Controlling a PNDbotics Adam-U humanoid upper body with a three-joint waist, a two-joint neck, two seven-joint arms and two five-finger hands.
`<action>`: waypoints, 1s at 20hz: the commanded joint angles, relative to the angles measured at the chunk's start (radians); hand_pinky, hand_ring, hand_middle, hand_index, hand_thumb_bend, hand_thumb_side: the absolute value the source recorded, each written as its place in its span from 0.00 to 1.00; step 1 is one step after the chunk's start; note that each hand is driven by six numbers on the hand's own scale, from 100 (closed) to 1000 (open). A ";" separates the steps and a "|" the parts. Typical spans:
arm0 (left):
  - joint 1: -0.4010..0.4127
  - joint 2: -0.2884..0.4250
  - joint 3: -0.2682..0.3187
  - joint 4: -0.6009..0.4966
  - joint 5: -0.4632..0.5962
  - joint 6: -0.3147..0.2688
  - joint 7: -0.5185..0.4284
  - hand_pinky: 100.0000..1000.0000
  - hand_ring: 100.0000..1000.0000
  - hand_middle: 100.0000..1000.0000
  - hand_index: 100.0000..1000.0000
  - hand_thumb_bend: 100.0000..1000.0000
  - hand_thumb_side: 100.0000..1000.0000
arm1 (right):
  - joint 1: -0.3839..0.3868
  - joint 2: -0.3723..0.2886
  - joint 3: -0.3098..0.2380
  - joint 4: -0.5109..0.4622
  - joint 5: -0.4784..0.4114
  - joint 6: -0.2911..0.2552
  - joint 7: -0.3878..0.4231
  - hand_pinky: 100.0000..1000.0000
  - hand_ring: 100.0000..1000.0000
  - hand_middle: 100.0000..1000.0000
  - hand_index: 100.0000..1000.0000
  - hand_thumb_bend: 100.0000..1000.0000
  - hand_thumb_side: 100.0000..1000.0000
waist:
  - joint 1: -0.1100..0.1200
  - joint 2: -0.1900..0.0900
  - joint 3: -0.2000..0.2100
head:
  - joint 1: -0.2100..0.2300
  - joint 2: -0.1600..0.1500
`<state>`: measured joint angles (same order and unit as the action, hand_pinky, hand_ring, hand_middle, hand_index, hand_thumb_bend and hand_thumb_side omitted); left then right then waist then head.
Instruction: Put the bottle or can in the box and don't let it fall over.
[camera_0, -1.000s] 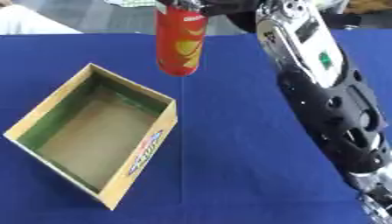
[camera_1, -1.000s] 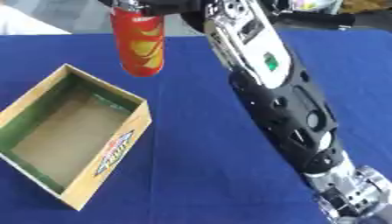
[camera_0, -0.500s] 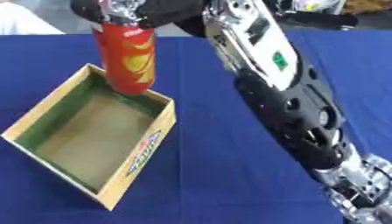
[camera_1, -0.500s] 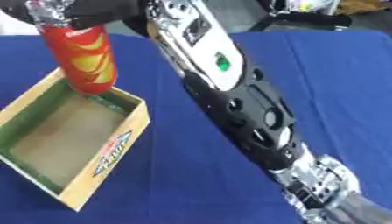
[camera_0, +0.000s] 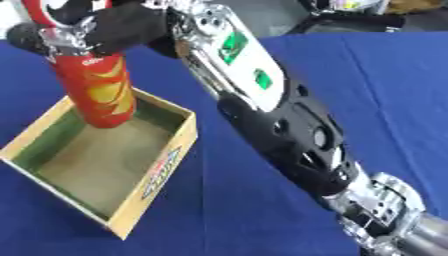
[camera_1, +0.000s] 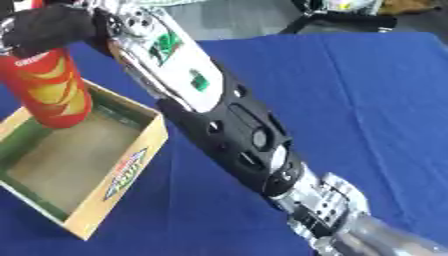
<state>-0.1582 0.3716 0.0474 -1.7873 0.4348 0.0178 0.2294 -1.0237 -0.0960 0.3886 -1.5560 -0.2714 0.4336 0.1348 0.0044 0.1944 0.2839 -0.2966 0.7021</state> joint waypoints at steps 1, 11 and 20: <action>-0.011 0.019 0.017 -0.009 0.004 -0.003 0.013 0.71 0.94 0.88 0.83 0.45 0.89 | -0.025 0.025 0.010 0.015 0.018 -0.011 0.006 0.90 1.00 0.99 0.33 0.21 0.00 | 0.005 -0.013 0.005 | -0.008 0.001; -0.004 0.014 0.042 0.009 0.011 -0.015 0.047 0.71 0.94 0.88 0.83 0.44 0.89 | 0.002 0.082 0.054 0.050 0.041 -0.017 -0.009 0.90 1.00 0.99 0.33 0.22 0.00 | 0.005 -0.012 0.013 | -0.019 0.008; 0.004 0.010 0.057 0.026 0.012 -0.023 0.063 0.71 0.94 0.88 0.83 0.44 0.88 | 0.007 0.091 0.082 0.098 0.091 -0.066 0.036 0.94 1.00 1.00 0.80 0.53 0.10 | 0.004 -0.007 0.019 | -0.022 0.008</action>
<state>-0.1499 0.3679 0.0910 -1.7515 0.4444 -0.0041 0.2874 -1.0013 -0.0107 0.4738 -1.4541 -0.1932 0.3809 0.1597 0.0036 0.1986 0.3022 -0.3187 0.7107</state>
